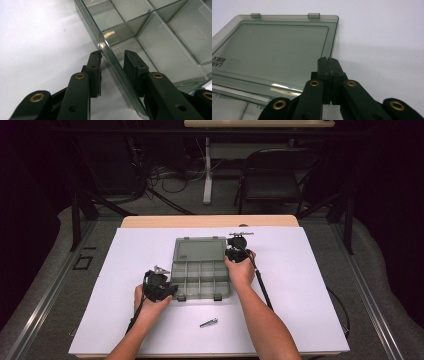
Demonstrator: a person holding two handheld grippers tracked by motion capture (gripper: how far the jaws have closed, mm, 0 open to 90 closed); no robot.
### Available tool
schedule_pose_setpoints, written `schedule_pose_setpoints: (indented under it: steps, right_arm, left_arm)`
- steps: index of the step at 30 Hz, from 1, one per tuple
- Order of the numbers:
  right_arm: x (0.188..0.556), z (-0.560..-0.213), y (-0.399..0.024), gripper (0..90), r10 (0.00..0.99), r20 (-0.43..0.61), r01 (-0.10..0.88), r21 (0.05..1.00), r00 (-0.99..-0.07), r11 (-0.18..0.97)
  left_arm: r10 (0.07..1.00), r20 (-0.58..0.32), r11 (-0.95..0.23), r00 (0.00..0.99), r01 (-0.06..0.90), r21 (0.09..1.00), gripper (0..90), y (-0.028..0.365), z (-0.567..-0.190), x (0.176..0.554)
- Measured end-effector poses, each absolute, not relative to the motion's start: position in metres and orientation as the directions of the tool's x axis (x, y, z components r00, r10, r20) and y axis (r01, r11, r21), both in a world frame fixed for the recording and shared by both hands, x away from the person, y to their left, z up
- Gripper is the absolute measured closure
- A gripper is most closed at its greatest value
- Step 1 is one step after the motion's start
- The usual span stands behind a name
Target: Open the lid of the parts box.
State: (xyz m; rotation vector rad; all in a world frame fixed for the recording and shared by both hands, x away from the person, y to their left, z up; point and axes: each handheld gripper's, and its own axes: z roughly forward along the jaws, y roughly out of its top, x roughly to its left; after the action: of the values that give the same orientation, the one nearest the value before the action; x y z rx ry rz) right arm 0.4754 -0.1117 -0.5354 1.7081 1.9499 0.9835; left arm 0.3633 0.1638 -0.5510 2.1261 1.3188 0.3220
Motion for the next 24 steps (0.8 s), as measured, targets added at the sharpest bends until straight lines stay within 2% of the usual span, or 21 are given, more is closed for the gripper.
schedule_pose_setpoints:
  steps: [19, 24]
  right_arm:
    - [0.4751, -0.5352, -0.1119, 90.0, 0.965, 0.169, 0.708, 0.705, -0.200, 0.023]
    - [0.4725, -0.5302, -0.1107, 84.4, 0.962, 0.155, 0.685, 0.727, -0.225, 0.043]
  left_arm:
    - [0.873, -0.110, -0.319, 0.475, 0.727, 0.608, 67.4, 0.1643, -0.5507, 0.3632]
    - [0.873, -0.107, -0.319, 0.475, 0.725, 0.611, 67.4, 0.1643, -0.5509, 0.3629]
